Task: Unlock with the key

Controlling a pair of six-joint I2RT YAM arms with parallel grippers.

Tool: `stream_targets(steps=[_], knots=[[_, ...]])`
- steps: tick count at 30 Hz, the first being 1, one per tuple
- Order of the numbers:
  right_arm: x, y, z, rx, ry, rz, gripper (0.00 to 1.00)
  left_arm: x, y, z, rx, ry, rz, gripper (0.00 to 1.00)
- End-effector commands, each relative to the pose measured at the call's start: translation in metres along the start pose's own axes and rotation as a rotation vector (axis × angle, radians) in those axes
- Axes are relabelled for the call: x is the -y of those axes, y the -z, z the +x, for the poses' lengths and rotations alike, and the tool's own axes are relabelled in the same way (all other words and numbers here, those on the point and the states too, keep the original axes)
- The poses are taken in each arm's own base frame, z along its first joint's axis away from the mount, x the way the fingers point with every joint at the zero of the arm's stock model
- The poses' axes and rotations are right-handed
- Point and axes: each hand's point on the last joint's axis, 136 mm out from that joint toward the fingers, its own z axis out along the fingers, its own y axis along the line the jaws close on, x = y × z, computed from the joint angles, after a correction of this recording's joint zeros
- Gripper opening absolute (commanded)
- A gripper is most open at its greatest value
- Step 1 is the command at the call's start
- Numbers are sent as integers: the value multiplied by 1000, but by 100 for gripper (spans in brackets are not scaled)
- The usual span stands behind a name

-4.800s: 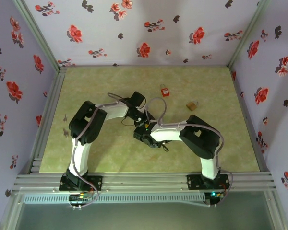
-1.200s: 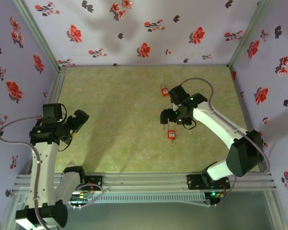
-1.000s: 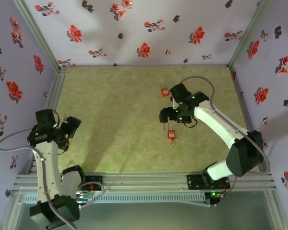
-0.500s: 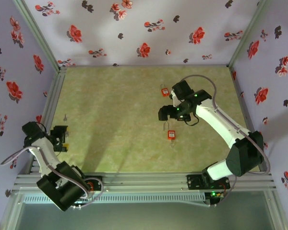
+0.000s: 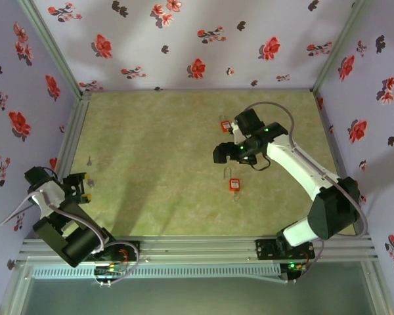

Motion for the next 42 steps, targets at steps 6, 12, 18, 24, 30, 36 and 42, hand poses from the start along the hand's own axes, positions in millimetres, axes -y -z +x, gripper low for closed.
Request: stream_targets(steps=[6, 12, 18, 24, 30, 36, 42], knots=[[2, -5, -4, 1, 20, -15, 92, 0, -6, -5, -23, 67, -16, 59], [4, -5, -5, 3, 17, -11, 92, -4, -15, -9, -33, 80, -43, 57], [5, -7, -4, -5, 13, -9, 92, -1, -29, -13, -49, 68, -62, 53], [7, -10, -4, -11, 3, -5, 91, 6, -42, -13, -58, 49, -74, 51], [9, -11, -2, -15, -4, 0, 90, 3, -45, -19, -51, 34, -121, 50], [10, -12, -1, -21, -6, 5, 90, -4, -51, -24, -37, 39, -146, 48], [10, -14, -2, -25, -6, 7, 89, -3, -58, -27, -44, 24, -167, 44]])
